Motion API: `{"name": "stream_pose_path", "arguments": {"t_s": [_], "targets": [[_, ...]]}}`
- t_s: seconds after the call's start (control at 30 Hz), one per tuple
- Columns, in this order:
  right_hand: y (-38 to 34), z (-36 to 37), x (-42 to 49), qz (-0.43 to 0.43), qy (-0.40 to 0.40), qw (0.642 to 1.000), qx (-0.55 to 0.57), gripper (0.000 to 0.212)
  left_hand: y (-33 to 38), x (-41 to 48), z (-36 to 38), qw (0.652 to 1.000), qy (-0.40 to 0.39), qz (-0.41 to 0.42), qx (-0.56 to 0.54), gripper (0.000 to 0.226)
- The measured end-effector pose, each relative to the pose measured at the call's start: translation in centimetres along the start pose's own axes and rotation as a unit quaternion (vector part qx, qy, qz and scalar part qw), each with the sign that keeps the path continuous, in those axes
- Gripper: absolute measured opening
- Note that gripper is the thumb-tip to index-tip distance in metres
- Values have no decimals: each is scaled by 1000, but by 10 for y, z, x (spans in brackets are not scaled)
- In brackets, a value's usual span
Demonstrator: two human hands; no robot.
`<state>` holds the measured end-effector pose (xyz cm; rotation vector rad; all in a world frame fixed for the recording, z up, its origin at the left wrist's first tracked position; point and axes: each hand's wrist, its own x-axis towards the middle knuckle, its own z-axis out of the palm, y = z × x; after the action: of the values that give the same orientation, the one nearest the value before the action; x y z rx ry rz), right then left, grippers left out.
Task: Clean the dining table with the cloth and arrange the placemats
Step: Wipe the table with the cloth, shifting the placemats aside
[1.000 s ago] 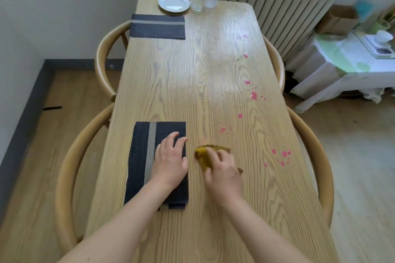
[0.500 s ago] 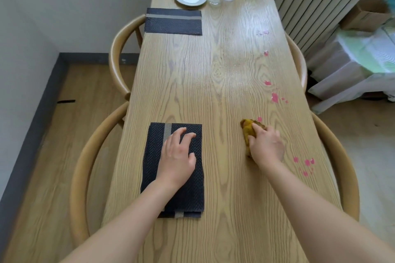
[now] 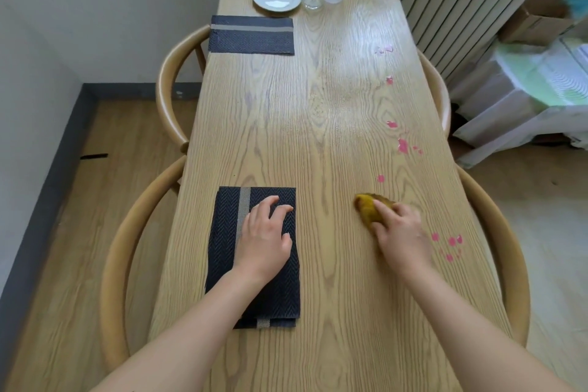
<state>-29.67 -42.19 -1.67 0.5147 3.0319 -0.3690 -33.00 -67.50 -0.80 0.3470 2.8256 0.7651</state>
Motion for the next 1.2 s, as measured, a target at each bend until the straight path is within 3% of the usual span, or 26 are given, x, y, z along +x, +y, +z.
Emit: {"name": "stream_pose_path", "arguments": {"t_s": [0.07, 0.17, 0.33, 0.43, 0.5, 0.57, 0.63, 0.73, 0.93, 1.07, 1.2], "targets": [[25, -8, -3, 85, 16, 996, 7, 48, 4, -2, 2, 1000, 1, 3, -1, 49], [31, -9, -23, 90, 17, 996, -18, 50, 14, -5, 7, 1000, 0, 16, -3, 48], [-3, 6, -83, -61, -29, 998, -17, 53, 38, -9, 17, 999, -9, 45, -11, 48], [1, 12, -110, -215, -50, 974, -49, 60, 49, -15, 18, 998, -13, 61, -13, 48], [18, 12, -108, -249, -41, 965, -66, 62, 48, -17, 19, 998, -18, 62, -8, 49], [38, 6, -104, -184, -26, 980, -70, 59, 52, -21, 21, 997, -23, 67, -8, 49], [55, -3, -101, -49, -4, 998, -40, 52, 57, -26, 25, 997, -29, 75, -12, 49], [66, -16, -106, 97, -7, 995, 24, 47, 66, -32, 31, 996, -36, 81, -20, 48], [51, -24, -140, 71, -111, 986, 97, 44, 96, -53, 46, 994, -62, 90, -29, 47], [60, -47, -141, 170, -190, 915, 314, 38, 114, -57, 50, 993, -77, 91, -25, 49], [97, -76, -135, 254, -179, 819, 482, 38, 150, -59, 55, 995, -47, 75, -35, 48]]}}
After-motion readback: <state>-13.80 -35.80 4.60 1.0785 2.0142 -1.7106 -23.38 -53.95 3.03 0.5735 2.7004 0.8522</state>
